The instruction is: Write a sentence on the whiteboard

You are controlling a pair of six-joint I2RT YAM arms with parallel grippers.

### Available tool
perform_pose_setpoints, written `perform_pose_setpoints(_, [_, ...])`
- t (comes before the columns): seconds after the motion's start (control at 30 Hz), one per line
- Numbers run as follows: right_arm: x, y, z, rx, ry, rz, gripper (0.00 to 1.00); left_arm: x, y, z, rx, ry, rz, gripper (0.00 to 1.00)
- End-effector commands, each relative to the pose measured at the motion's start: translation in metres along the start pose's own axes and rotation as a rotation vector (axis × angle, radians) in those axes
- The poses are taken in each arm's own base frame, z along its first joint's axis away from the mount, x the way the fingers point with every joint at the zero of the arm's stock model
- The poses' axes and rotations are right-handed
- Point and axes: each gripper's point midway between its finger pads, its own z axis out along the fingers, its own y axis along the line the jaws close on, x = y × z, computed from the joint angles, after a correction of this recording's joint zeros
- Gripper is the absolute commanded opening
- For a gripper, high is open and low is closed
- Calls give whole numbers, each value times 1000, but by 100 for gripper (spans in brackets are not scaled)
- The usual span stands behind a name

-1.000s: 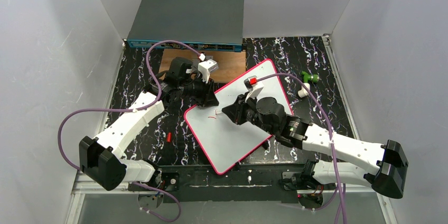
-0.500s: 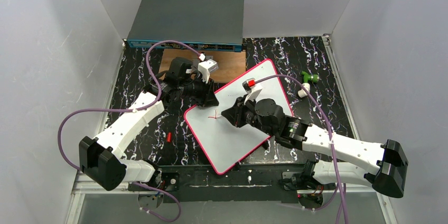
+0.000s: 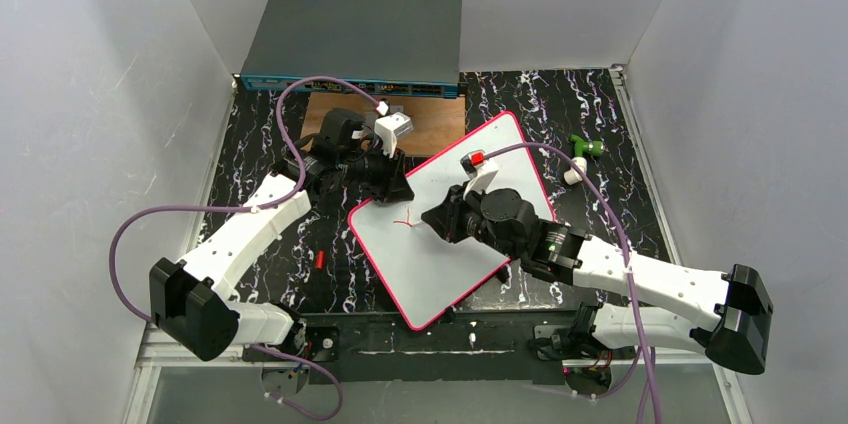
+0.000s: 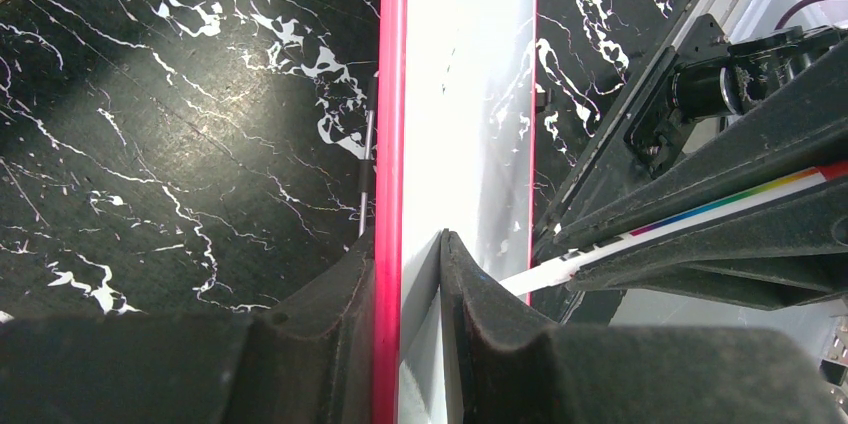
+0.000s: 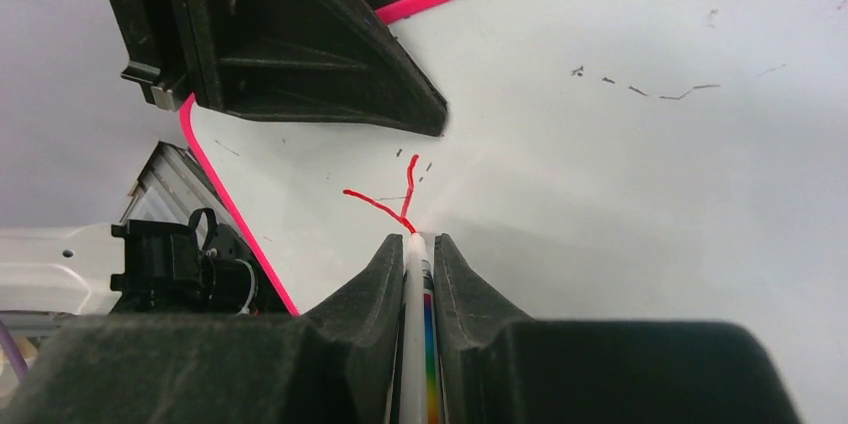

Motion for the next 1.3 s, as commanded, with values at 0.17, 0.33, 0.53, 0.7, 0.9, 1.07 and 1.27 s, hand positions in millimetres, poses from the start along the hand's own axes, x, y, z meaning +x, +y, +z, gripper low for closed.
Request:
perform_pose_setpoints(0.17, [24, -27, -6, 98, 62, -15, 1, 28, 32, -7, -171, 94, 86, 0])
perform_pose_setpoints(0.33, [28, -27, -8, 96, 76, -12, 1, 28, 32, -7, -171, 94, 86, 0])
perform_pose_setpoints(0.53, [28, -22, -9, 70, 85, -31, 1, 27, 32, -6, -171, 95, 86, 0])
perform_pose_setpoints(0.7, [6, -12, -18, 50, 25, -46, 1, 25, 32, -6, -170, 92, 90, 0])
perform_pose_setpoints(0.9, [-40, -3, -38, 25, -144, -21, 1, 26, 33, -7, -173, 94, 96, 0])
perform_pose_setpoints(1.07, [-53, -8, -40, 50, -208, -25, 1, 28, 33, -7, -174, 97, 97, 0])
perform_pose_setpoints(1.27, [-44, 1, -22, 21, -172, -58, 1, 28, 33, -8, -177, 100, 98, 0])
